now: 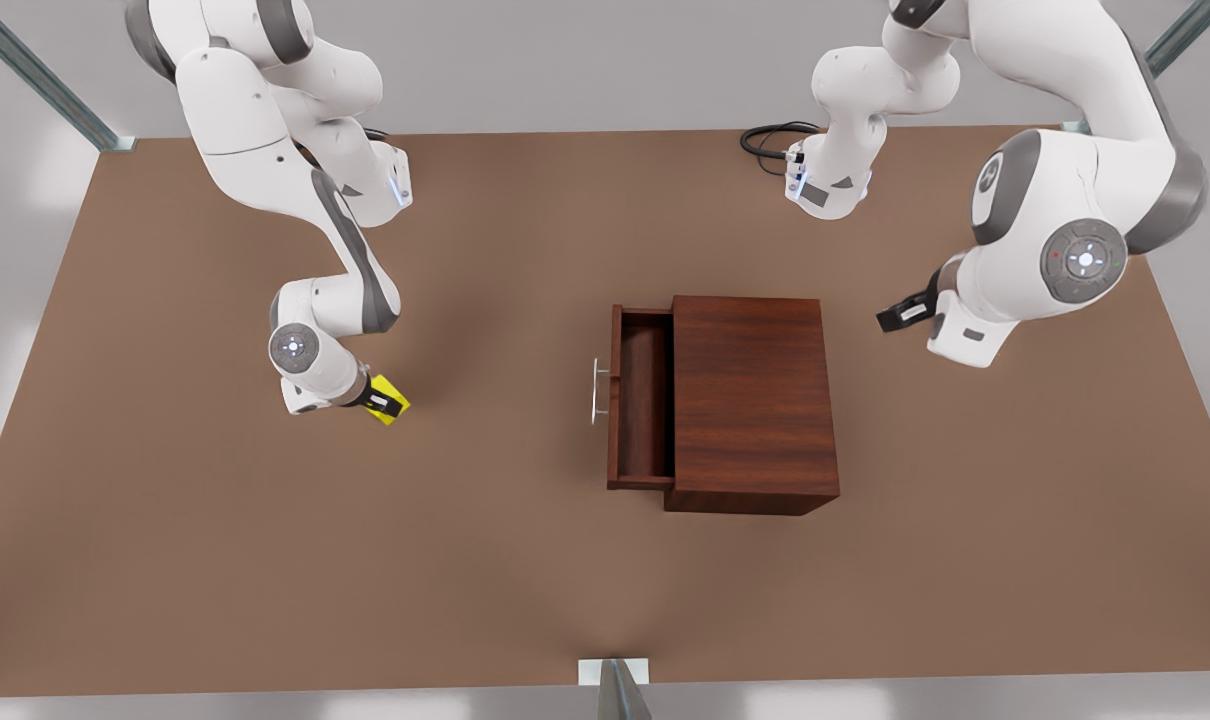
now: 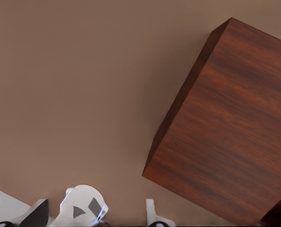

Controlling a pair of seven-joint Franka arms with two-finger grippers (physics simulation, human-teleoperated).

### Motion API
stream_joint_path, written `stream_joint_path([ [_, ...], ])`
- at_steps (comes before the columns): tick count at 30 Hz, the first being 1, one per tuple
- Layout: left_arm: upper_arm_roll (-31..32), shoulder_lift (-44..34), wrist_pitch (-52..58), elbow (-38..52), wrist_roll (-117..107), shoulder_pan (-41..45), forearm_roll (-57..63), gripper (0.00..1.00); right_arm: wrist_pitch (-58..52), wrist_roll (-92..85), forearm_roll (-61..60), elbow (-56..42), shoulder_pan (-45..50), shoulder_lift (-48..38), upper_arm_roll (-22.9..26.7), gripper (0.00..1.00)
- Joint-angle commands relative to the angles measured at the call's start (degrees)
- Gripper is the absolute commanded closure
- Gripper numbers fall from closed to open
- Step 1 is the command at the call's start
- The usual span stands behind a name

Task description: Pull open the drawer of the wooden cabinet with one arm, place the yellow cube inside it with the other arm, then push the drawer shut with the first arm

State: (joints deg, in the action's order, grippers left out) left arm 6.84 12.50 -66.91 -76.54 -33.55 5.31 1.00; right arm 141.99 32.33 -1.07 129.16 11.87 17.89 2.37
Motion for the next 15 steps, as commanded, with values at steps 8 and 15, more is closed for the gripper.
stream_joint_path([
  [8,1.25,-0.02,3.63,-0.01,25.46,0.49,-0.65,0.00,-1.19,1.77,-0.16,0.56,-0.35,0.39,0.00,0.00],
  [15,1.25,0.16,3.45,-0.01,25.46,0.40,-0.74,0.00,-0.23,2.74,-0.42,0.39,-0.18,1.89,-0.09,0.00],
])
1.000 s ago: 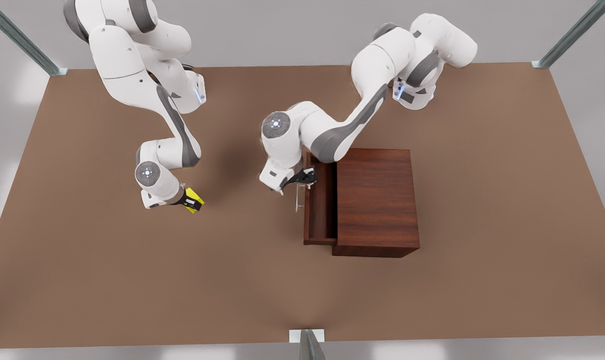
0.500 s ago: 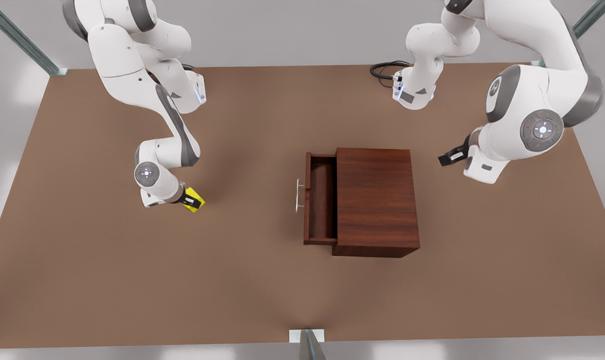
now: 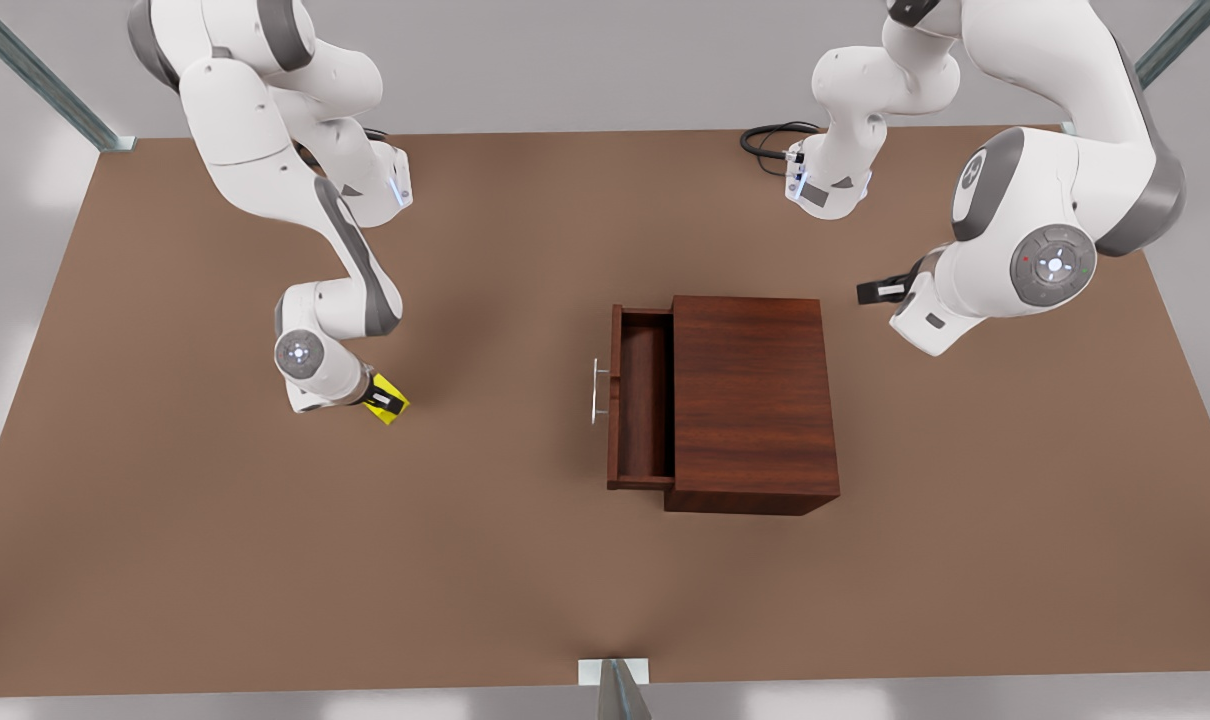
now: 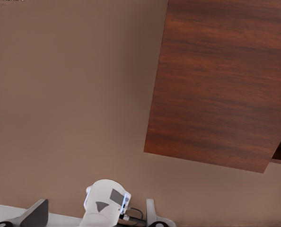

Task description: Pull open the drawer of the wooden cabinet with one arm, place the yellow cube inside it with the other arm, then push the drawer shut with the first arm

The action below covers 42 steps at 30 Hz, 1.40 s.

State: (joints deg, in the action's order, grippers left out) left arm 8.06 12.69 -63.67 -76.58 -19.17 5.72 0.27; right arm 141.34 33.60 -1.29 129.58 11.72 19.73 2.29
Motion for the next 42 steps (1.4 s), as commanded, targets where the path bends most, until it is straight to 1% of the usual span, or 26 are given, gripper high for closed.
stream_joint_path([
  [1,0.02,-0.04,0.21,0.02,11.08,0.00,0.00,0.00,0.42,1.47,-0.21,-0.30,0.06,0.48,0.00,0.00],
  [10,0.64,-0.04,0.39,0.02,10.82,0.09,0.00,0.00,4.64,1.38,-0.47,-0.56,0.41,4.44,-0.09,0.00],
  [15,0.64,0.05,0.13,0.02,10.82,0.00,0.00,0.00,5.52,1.38,-0.47,-0.56,0.41,5.14,-0.09,0.00],
  [17,0.64,0.14,0.13,0.02,10.82,0.09,0.00,0.00,5.52,1.38,-0.47,-0.56,0.41,5.14,-0.09,0.11],
  [18,0.64,0.14,0.13,0.02,10.82,0.09,0.00,0.00,5.52,1.38,-0.47,-0.65,0.59,5.14,-0.09,0.18],
  [20,0.64,0.32,0.13,0.02,10.82,0.09,0.08,0.00,4.91,1.38,-0.47,-0.73,1.02,4.44,-0.18,0.29],
  [21,0.64,0.32,0.13,0.02,10.82,0.00,0.08,0.00,4.73,1.21,-0.47,-1.00,1.29,4.00,-0.18,0.36],
  [22,0.64,0.32,0.13,0.02,10.82,0.00,0.08,0.00,4.64,0.33,-0.38,-1.26,1.29,3.91,-0.18,0.49],
  [23,0.64,0.32,0.13,0.02,10.82,0.00,0.08,0.00,4.20,-0.37,-0.12,-2.49,1.29,4.17,-0.18,0.57],
  [24,0.64,0.32,0.13,0.02,10.82,0.00,0.08,0.00,3.85,-2.65,-0.21,-3.63,1.29,4.26,-0.18,0.65],
  [25,0.64,0.32,0.30,0.02,10.82,0.00,0.00,0.00,0.62,-4.15,-0.12,-6.79,1.29,4.44,-0.18,0.71],
  [26,0.64,0.32,0.30,0.02,10.73,0.09,0.00,0.00,-3.25,-5.64,0.06,-9.77,1.55,4.44,-0.18,0.71],
  [27,0.64,0.32,0.39,0.11,10.73,0.09,0.08,0.00,-10.01,-8.55,0.06,-15.13,2.43,4.44,-0.18,0.72],
  [29,0.64,0.32,0.39,0.02,10.73,0.09,0.08,0.00,-21.18,-12.50,0.14,-23.83,7.17,4.09,-0.26,0.72],
  [31,0.64,0.32,0.21,0.02,10.73,0.09,0.08,0.00,-26.64,-13.20,0.15,-30.08,11.39,4.09,-0.27,0.72],
  [33,0.64,0.32,0.21,0.02,10.73,0.09,0.08,0.00,-27.44,-29.24,-0.03,-33.60,12.98,4.17,-0.35,0.72],
  [35,0.64,0.32,0.21,0.02,10.73,0.09,0.08,0.00,-29.20,-48.97,-0.12,-39.49,17.63,4.61,-0.62,0.72],
  [37,0.64,0.32,0.21,0.02,10.73,0.00,0.08,0.00,-28.14,-64.08,-0.03,-44.15,20.27,4.96,-0.71,0.72],
  [38,0.64,0.40,0.21,0.02,10.73,0.00,0.08,0.00,-25.24,-72.96,-0.03,-45.47,21.15,4.97,-0.71,0.72],
  [40,0.64,0.32,0.21,0.02,10.73,0.00,0.08,0.00,-21.99,-85.10,-0.47,-48.54,22.64,7.25,-0.79,0.72],
  [42,0.64,0.40,0.21,0.02,10.73,0.00,0.08,0.00,-21.90,-91.43,-1.26,-52.94,23.61,9.88,-2.37,0.72],
])
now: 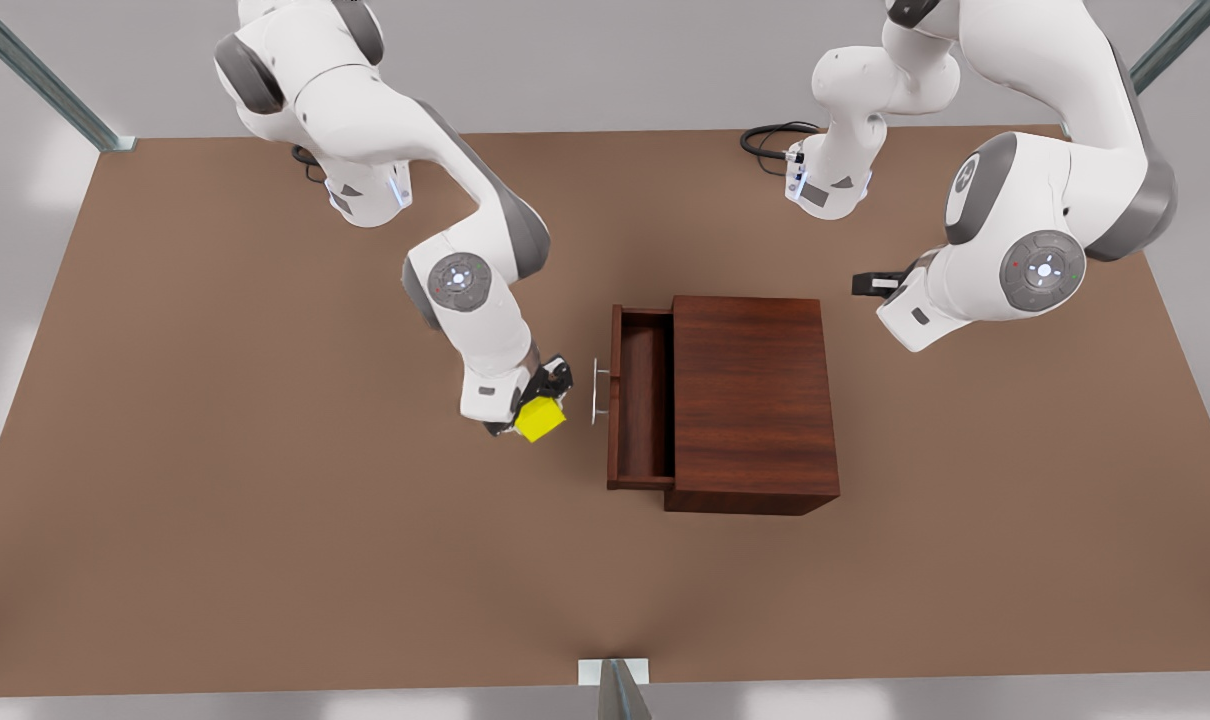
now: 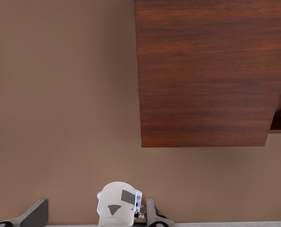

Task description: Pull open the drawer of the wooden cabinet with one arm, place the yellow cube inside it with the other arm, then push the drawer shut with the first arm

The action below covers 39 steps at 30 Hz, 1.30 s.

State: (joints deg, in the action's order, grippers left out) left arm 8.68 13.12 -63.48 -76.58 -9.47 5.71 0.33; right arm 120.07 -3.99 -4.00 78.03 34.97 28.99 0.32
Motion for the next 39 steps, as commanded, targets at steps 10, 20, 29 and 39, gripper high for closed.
stream_joint_path([
  [10,0.03,-0.12,0.20,0.02,0.33,0.00,0.20,0.00,7.90,-59.03,-2.24,-4.55,0.45,6.69,-7.08,0.72],
  [20,0.03,0.23,0.03,0.02,0.42,-0.44,0.55,0.00,10.63,-58.33,-2.51,-7.54,2.12,11.70,-8.67,0.72],
  [29,-0.06,0.24,0.12,0.02,0.51,-0.44,0.55,0.00,11.33,-57.89,-4.09,-6.92,2.20,13.02,-8.67,0.00],
  [39,0.64,4.01,-1.29,3.54,-23.82,8.78,-2.52,0.79,-20.91,-42.70,-13.85,-6.31,-20.91,7.76,-8.24,0.00],
])
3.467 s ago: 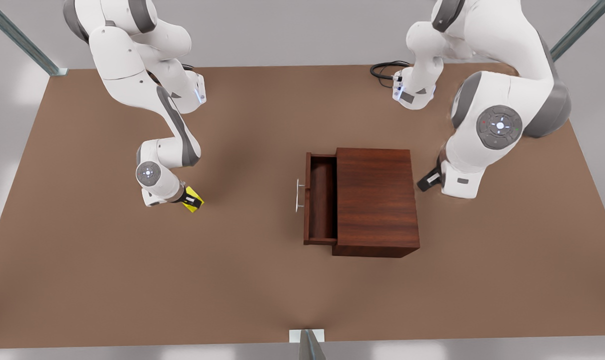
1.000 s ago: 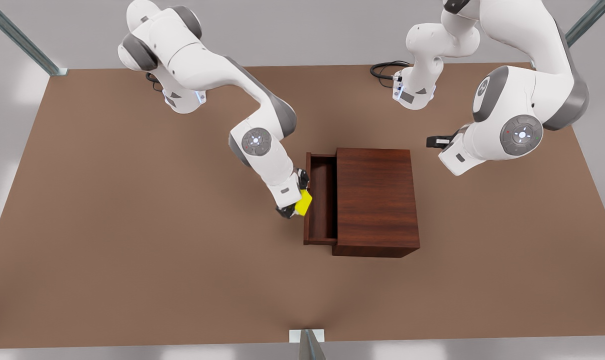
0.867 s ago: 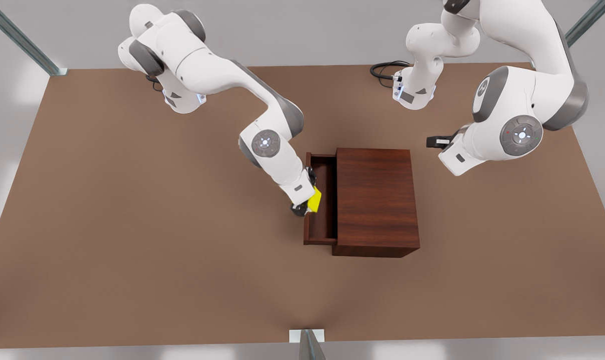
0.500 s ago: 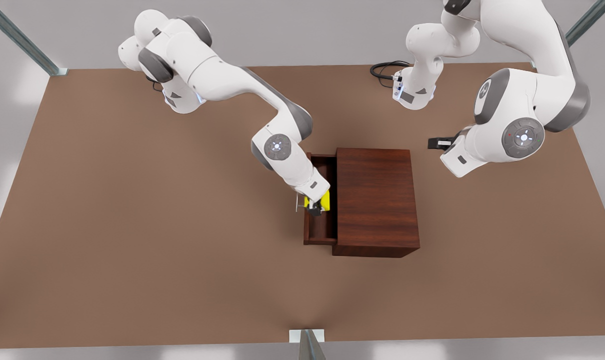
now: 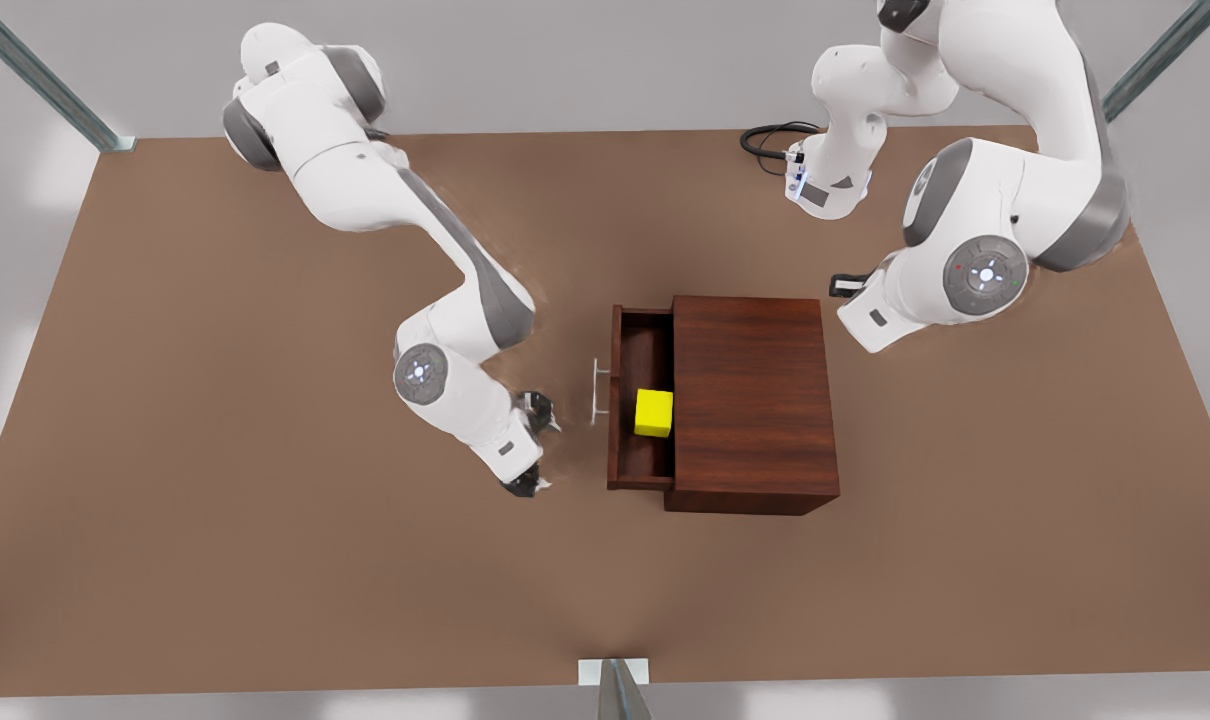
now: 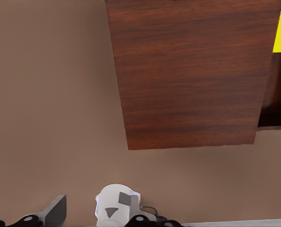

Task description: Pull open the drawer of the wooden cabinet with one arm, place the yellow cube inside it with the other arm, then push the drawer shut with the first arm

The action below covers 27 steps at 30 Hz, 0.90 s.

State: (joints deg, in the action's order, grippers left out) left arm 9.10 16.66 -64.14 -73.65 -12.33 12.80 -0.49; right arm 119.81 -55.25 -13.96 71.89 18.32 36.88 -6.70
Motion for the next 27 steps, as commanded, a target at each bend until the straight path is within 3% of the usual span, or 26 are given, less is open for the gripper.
stream_joint_path([
  [1,0.21,2.85,-4.06,2.45,-37.30,6.00,-4.42,0.79,-31.11,24.54,1.65,-0.26,-5.66,-4.09,3.97,0.00],
  [3,0.21,9.35,-9.77,7.38,-65.78,15.94,-6.97,0.79,-49.14,65.60,10.88,-4.04,-5.49,-5.42,6.96,0.00],
  [5,0.04,14.36,-25.15,9.22,-100.94,25.87,-6.37,0.79,-54.33,67.28,14.93,-6.68,-8.82,-8.84,7.49,0.00],
  [8,-0.05,22.89,-49.14,12.39,-133.30,33.17,-3.29,0.79,-53.89,67.73,14.75,0.79,-12.43,-21.50,6.08,0.00],
  [12,-0.31,26.23,-52.75,11.86,-151.23,32.82,-1.79,0.79,-52.57,67.20,16.25,3.16,-12.17,-21.76,5.38,0.00],
  [18,-0.58,31.24,-58.11,11.77,-167.50,31.94,-2.06,0.79,-47.39,66.76,15.98,4.40,-12.96,-22.20,5.73,0.00],
  [27,-1.63,33.35,-57.15,8.61,-152.21,30.27,-2.67,0.79,-40.88,63.86,15.28,13.54,-13.75,-27.74,5.91,0.00],
])
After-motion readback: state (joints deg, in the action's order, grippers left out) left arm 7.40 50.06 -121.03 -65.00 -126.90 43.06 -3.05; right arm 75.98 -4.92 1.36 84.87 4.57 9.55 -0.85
